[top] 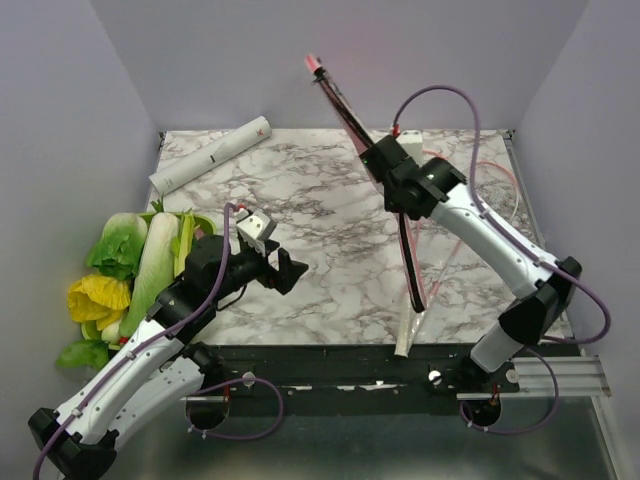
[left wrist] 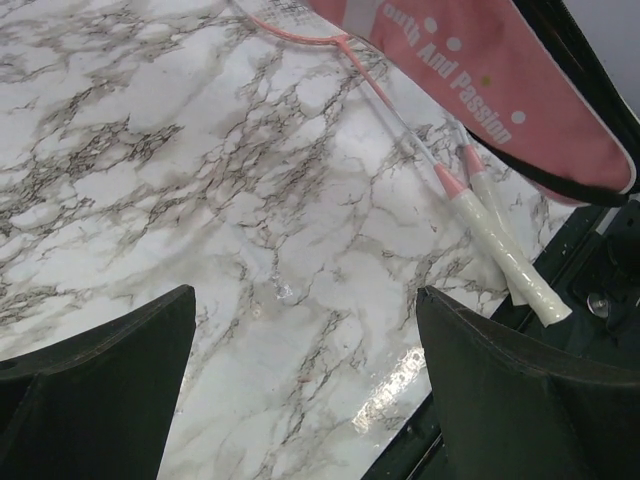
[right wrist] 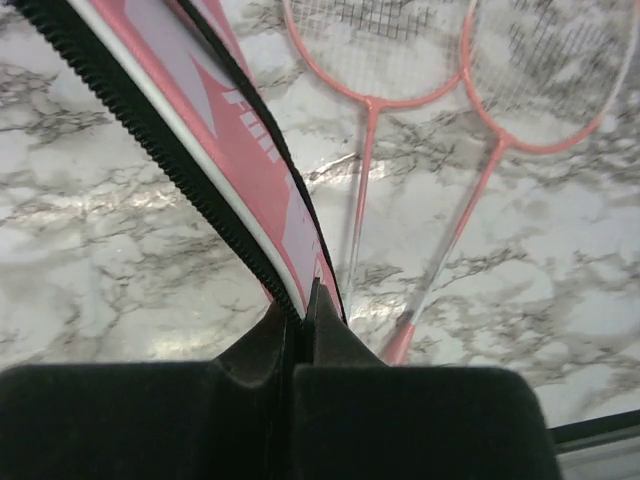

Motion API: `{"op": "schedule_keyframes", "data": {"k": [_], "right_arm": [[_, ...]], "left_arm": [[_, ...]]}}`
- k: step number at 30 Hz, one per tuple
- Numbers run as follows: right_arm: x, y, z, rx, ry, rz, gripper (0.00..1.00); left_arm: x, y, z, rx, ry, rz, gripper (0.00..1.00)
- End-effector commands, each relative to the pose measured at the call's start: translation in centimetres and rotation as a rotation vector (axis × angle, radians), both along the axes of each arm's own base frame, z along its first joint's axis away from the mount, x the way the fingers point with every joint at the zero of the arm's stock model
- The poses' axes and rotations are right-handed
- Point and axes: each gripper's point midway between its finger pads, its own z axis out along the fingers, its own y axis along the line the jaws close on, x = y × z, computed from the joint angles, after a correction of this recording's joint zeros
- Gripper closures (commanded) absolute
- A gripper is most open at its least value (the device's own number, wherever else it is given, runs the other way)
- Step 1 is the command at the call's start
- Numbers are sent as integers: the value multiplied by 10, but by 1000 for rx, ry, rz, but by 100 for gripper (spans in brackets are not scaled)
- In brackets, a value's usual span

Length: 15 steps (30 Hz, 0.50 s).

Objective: Pack up the badminton gear

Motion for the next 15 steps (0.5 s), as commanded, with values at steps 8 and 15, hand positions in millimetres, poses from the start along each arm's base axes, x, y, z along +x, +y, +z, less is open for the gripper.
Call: {"op": "schedule_keyframes", "data": {"k": [8,15], "right_arm": [[-12,71,-1,870,-45,48,99],[0,92,-9,1197,-214,54,99]], "left_arm": [[-6,-4,7,-32,-20,-33,5],[-8,-4,6,-36,-18,-38,5]]}}
